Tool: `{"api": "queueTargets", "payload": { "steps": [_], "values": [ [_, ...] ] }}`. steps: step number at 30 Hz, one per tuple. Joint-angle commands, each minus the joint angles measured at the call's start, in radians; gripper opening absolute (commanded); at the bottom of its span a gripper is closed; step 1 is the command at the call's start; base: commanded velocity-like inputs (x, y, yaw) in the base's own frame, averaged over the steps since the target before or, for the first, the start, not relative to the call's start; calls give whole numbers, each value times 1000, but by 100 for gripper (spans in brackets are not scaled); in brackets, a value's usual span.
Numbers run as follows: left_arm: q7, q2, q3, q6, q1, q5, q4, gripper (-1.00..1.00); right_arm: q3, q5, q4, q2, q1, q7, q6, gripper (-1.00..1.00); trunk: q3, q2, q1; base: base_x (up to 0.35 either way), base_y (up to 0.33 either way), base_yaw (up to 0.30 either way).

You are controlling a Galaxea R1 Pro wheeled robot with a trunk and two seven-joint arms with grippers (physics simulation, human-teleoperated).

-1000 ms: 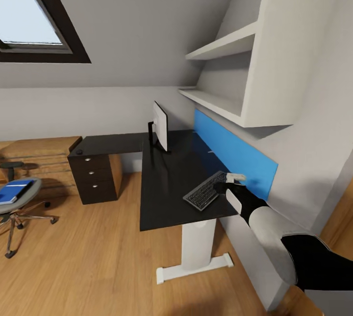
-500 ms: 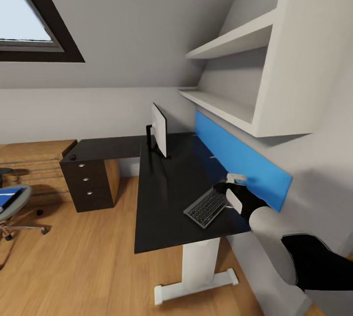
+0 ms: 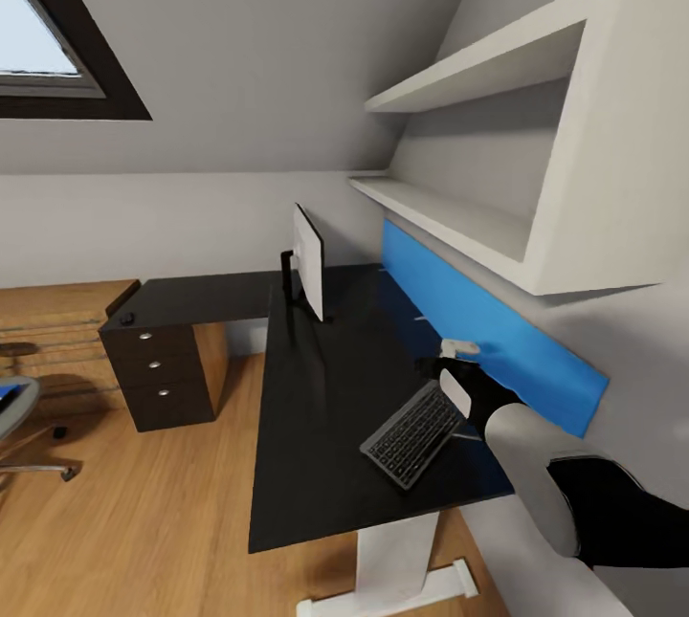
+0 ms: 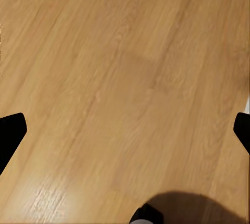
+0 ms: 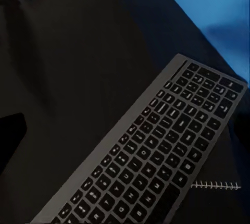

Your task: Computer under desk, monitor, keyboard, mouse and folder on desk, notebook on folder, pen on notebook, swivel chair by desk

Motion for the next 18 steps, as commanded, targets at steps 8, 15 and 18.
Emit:
{"api": "queueTargets", "payload": {
  "steps": [8,15,18],
  "values": [
    [5,37,33,-4,-1,91,-7,100,8,-9,-2,1,0,-7,5,100,-2,-1,1,312,0,0],
    [7,40,45,-5,-1,112,-64,100,8,-9,-2,1,1,-6,4,100,-2,-1,1,87,0,0],
    [8,40,47,-4,-1,113,-84,100,8,-9,-2,1,2,-6,4,100,-2,-1,1,19,0,0]
  ]
}}
